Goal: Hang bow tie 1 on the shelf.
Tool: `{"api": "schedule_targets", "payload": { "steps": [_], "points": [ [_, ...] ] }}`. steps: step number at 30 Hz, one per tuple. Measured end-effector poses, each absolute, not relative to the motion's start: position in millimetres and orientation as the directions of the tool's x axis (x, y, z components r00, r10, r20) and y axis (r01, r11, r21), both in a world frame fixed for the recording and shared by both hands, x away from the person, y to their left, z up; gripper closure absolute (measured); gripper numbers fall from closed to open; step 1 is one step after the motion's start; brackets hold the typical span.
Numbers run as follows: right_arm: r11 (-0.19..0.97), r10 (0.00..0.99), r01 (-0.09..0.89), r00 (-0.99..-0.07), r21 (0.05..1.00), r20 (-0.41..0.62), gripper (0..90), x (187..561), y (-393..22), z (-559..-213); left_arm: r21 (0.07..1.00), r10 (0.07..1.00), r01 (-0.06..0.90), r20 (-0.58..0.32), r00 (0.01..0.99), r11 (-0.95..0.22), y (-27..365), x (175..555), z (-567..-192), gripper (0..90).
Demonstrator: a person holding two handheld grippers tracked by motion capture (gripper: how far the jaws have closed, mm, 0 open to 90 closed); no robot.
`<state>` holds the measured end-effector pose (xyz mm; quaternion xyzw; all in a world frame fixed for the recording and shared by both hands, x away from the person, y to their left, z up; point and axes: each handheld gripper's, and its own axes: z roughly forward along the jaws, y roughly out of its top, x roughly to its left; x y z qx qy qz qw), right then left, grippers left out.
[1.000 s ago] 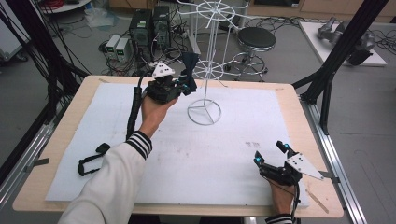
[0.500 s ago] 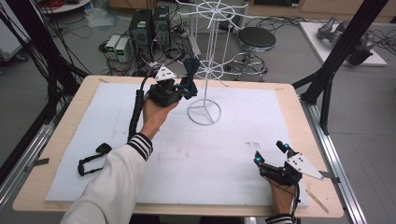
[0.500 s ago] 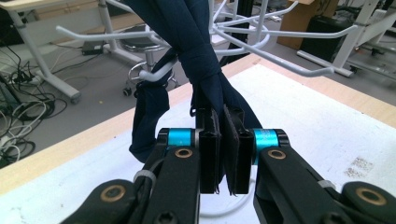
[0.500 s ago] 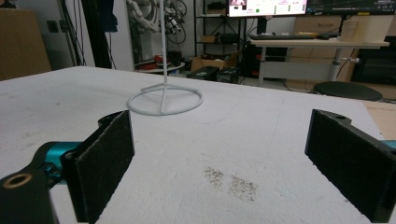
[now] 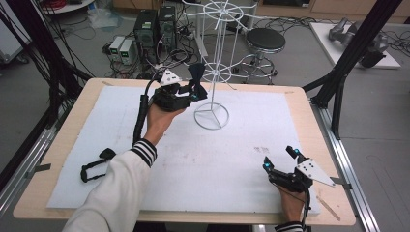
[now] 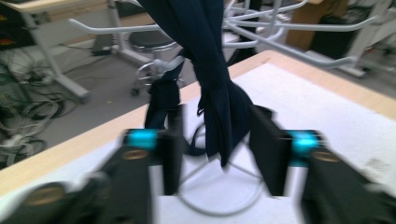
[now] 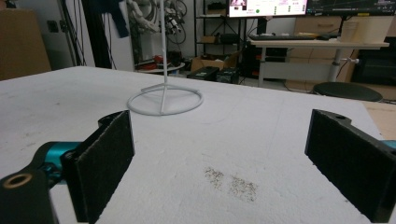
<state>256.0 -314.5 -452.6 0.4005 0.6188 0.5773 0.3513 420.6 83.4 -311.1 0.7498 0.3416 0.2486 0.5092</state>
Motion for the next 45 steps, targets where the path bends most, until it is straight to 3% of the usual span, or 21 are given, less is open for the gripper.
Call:
{"api": "schedule_targets", "payload": {
  "steps": [4, 9, 15, 34, 45],
  "points": [
    [0.014, 0.901, 0.092, -0.433, 0.996, 0.028, 7.4, 256, -314, -453, 0.938, 0.765, 0.243, 0.036, 0.643, -0.248, 87, 419, -310, 32.9],
    [0.015, 0.901, 0.089, -0.432, 0.996, 0.025, 7.4, 256, -314, -453, 0.943, 0.756, 0.226, 0.039, 0.653, -0.243, 94, 414, -307, 24.4],
    [0.016, 0.902, 0.089, -0.431, 0.996, 0.024, 7.4, 255, -314, -452, 0.944, 0.758, 0.180, 0.099, 0.644, -0.277, 113, 398, -304, 21.4],
    [0.026, 0.905, 0.086, -0.426, 0.996, 0.013, 7.4, 255, -313, -453, 0.981, 0.770, 0.097, 0.068, 0.634, -0.166, 208, 326, -316, 17.9],
    [0.031, 0.907, 0.089, -0.422, 0.996, 0.010, 7.4, 255, -312, -452, 0.989, 0.742, 0.062, 0.060, 0.668, -0.136, 240, 311, -332, 17.9]
  ]
}}
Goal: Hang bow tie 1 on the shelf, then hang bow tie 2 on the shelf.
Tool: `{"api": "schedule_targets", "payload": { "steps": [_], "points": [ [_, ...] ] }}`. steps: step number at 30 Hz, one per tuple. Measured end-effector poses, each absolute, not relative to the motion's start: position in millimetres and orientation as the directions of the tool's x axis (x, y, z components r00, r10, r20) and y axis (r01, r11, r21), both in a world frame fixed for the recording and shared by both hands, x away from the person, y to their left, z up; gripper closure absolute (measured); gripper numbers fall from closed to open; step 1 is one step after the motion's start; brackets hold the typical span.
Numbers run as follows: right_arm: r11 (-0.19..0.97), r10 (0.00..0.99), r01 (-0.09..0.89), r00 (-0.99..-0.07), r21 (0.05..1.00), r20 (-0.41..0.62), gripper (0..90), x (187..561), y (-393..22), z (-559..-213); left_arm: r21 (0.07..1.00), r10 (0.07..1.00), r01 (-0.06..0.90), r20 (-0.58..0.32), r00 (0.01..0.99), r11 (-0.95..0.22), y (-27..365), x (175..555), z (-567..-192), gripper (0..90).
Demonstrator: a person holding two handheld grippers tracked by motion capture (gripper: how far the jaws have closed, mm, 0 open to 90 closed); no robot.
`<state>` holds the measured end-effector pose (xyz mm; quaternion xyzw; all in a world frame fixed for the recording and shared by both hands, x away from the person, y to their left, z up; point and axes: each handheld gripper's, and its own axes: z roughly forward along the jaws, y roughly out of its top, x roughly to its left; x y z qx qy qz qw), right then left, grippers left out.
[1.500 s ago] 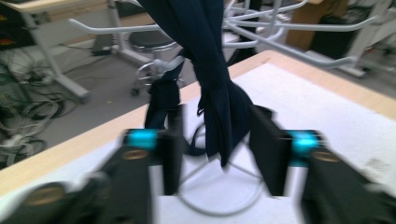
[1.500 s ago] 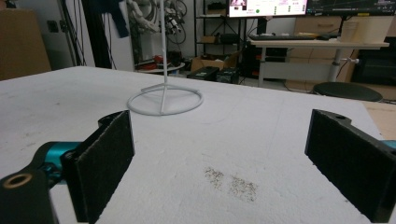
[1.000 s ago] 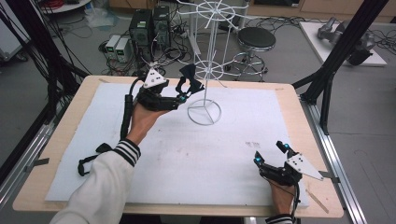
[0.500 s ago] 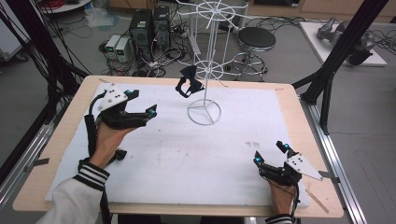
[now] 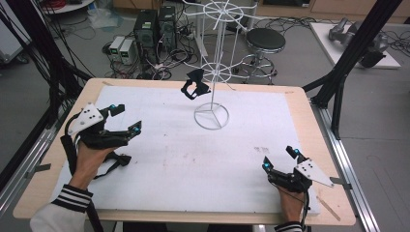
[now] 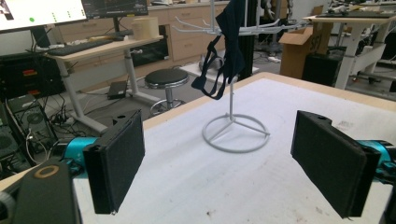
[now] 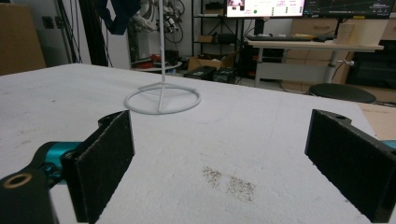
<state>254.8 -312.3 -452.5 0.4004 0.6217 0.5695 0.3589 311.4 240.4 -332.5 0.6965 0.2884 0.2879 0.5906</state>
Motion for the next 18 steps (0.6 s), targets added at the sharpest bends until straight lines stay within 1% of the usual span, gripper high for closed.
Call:
{"api": "schedule_targets", "payload": {
  "steps": [8, 18],
  "points": [
    [0.031, 0.907, 0.091, -0.421, 0.995, 0.010, 7.4, 254.5, -311.7, -452.4, 0.990, 0.743, 0.072, 0.044, 0.667, -0.124, 251.3, 308.9, -340.4, 17.9],
    [0.032, 0.907, 0.093, -0.421, 0.995, 0.010, 7.4, 254.6, -311.7, -452.4, 0.985, 0.731, 0.073, 0.064, 0.679, -0.154, 248.0, 309.3, -338.7, 18.0]
  ]
}}
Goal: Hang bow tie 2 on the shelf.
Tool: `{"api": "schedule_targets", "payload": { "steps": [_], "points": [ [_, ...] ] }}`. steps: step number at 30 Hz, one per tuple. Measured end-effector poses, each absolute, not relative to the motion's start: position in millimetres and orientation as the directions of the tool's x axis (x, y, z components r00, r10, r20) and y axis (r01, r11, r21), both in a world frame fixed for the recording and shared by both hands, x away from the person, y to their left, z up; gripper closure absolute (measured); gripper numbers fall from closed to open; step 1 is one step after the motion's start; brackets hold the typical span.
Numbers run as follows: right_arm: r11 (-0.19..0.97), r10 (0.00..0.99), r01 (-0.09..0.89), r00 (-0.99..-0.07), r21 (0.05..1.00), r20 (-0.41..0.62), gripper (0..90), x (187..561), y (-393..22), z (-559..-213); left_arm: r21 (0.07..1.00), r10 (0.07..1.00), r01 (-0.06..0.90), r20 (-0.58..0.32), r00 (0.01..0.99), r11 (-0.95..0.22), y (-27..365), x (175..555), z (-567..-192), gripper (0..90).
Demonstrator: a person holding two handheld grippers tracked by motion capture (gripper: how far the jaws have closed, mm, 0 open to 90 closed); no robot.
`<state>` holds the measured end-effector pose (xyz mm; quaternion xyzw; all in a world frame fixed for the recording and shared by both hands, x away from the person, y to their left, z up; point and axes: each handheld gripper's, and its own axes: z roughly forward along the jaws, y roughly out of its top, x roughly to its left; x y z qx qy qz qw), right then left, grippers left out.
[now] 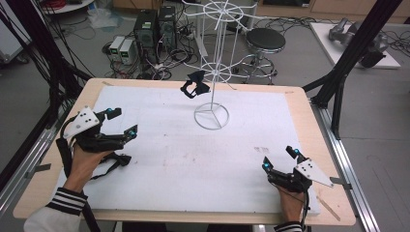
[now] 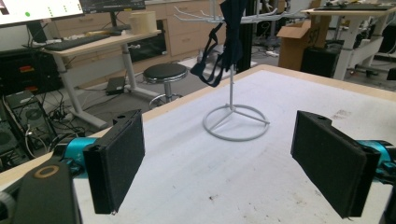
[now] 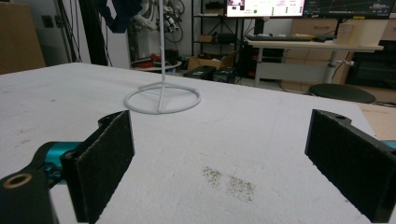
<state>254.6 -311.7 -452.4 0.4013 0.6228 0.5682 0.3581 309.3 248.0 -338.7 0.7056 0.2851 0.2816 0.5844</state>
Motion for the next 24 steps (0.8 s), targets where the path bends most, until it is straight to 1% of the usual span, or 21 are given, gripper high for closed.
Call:
{"api": "schedule_targets", "payload": {
  "steps": [6, 9, 11, 14, 22, 24],
  "points": [
    [0.032, 0.907, 0.088, -0.422, 0.996, 0.008, 7.4, 255, -312, -452, 0.980, 0.732, 0.101, 0.058, 0.679, -0.172, 245, 308, -339, 17.9],
    [0.032, 0.904, 0.094, -0.426, 0.995, 0.011, 7.4, 255, -312, -452, 0.977, 0.735, 0.125, 0.042, 0.677, -0.170, 246, 305, -339, 17.9],
    [0.041, 0.904, 0.090, -0.427, 0.995, 0.001, 7.4, 255, -312, -452, 0.974, 0.730, 0.147, 0.027, 0.683, -0.173, 249, 304, -339, 17.8],
    [0.041, 0.904, 0.098, -0.428, 0.994, 0.005, 7.4, 255, -311, -452, 0.966, 0.733, 0.170, 0.030, 0.680, -0.197, 255, 302, -340, 17.8],
    [0.043, 0.905, 0.090, -0.426, 0.995, -0.001, 7.4, 255, -311, -452, 0.945, 0.755, 0.247, 0.001, 0.655, -0.216, 272, 296, -338, 17.8],
    [0.042, 0.905, 0.091, -0.426, 0.995, 0.000, 7.4, 255, -311, -452, 0.937, 0.765, 0.272, -0.008, 0.643, -0.219, 276, 294, -338, 16.7]
  ]
}}
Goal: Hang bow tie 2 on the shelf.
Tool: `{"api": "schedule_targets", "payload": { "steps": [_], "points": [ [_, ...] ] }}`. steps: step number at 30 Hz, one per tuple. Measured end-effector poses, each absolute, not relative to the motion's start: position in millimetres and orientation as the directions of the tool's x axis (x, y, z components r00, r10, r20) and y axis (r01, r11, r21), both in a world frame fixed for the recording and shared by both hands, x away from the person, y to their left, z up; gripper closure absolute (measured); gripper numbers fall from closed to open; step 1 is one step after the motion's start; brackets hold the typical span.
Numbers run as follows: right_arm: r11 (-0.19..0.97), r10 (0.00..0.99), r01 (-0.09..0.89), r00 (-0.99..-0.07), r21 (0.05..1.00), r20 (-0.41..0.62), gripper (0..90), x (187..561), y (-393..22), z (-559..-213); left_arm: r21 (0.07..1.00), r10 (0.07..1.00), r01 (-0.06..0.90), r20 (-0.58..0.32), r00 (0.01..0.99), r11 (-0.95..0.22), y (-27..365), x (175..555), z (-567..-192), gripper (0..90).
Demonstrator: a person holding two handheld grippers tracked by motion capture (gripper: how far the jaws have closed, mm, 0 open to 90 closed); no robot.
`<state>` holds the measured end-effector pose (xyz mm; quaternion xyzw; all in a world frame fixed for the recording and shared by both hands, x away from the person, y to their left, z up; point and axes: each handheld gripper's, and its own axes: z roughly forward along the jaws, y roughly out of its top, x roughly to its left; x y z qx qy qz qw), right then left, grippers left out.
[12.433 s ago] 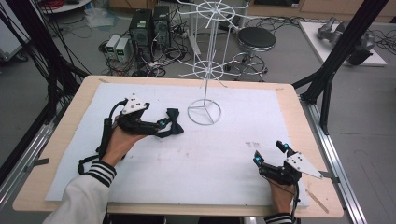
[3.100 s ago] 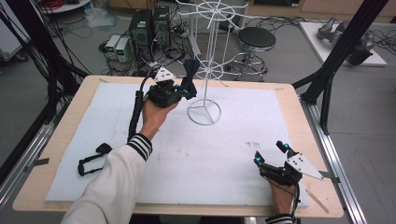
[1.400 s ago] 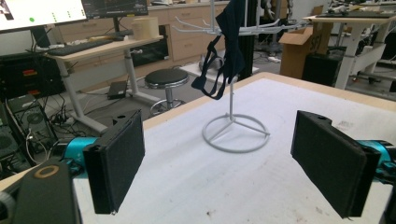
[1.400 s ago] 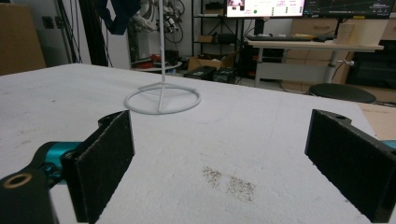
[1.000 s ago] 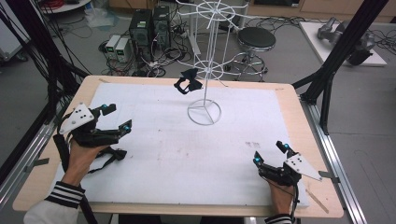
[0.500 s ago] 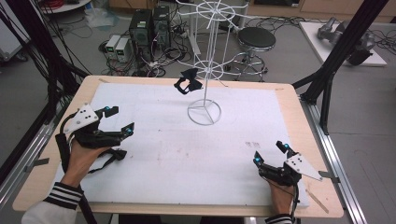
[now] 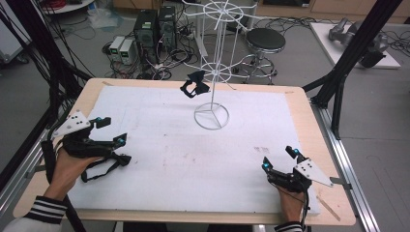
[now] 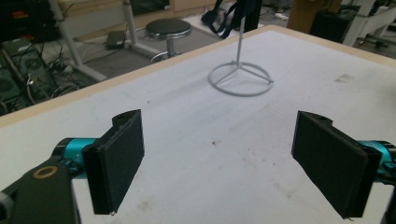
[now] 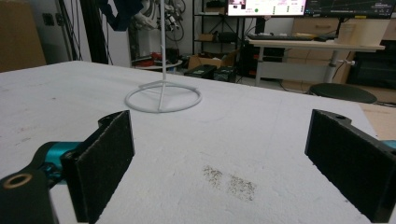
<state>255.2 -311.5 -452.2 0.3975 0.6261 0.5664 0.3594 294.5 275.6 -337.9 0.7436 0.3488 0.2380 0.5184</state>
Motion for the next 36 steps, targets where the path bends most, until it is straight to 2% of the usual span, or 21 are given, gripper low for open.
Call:
{"api": "schedule_targets", "payload": {
  "steps": [20, 36],
  "points": [
    [0.036, 0.905, 0.092, -0.426, 0.995, 0.007, 7.4, 255, -312, -452, 0.857, 0.848, 0.476, -0.091, 0.521, -0.200, 287, 269, -377, 19.8],
    [0.028, 0.904, 0.096, -0.427, 0.995, 0.015, 7.4, 255, -312, -452, 0.758, 0.867, 0.611, -0.128, 0.482, -0.228, 279, 271, -412, 29.4]
  ]
}}
